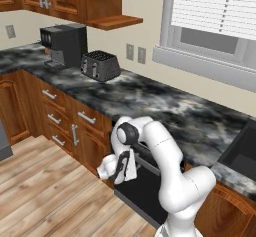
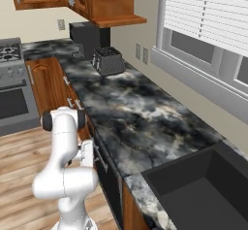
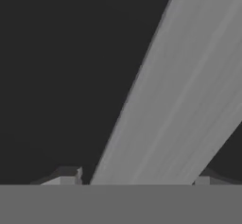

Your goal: Open the dishwasher door and pull out the top rack.

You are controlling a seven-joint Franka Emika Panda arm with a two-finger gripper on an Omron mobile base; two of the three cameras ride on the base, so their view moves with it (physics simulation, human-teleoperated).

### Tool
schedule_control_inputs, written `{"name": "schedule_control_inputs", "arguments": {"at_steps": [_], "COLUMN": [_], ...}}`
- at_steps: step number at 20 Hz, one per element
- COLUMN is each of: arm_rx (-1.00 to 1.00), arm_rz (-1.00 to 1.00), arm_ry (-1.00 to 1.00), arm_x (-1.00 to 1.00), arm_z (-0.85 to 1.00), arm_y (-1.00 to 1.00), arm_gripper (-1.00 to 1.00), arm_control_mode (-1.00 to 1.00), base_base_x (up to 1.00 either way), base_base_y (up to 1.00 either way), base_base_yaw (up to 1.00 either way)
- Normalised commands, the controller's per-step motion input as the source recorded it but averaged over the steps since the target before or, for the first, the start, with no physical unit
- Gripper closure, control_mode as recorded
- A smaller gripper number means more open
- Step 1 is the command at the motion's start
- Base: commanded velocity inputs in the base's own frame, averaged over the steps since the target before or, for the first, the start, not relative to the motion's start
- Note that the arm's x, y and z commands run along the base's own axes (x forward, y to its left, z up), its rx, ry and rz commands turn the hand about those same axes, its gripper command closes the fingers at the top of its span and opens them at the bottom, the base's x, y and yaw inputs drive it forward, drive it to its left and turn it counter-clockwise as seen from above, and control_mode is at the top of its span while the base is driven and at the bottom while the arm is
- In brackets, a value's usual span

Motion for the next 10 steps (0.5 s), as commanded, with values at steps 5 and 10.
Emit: {"name": "schedule_control_inputs", "arguments": {"at_steps": [5,10], "arm_rx": [-0.01,0.04], "arm_rz": [0.17,0.19], "arm_ry": [0.67,0.70], "arm_x": [-1.00,-1.00], "arm_z": [-0.73,-0.64], "arm_y": [0.45,0.60], "arm_gripper": [1.00,1.00], "arm_control_mode": [-1.00,-1.00], "base_base_x": [0.00,0.00], "base_base_y": [0.00,0.00], "base_base_yaw": [0.00,0.00]}}
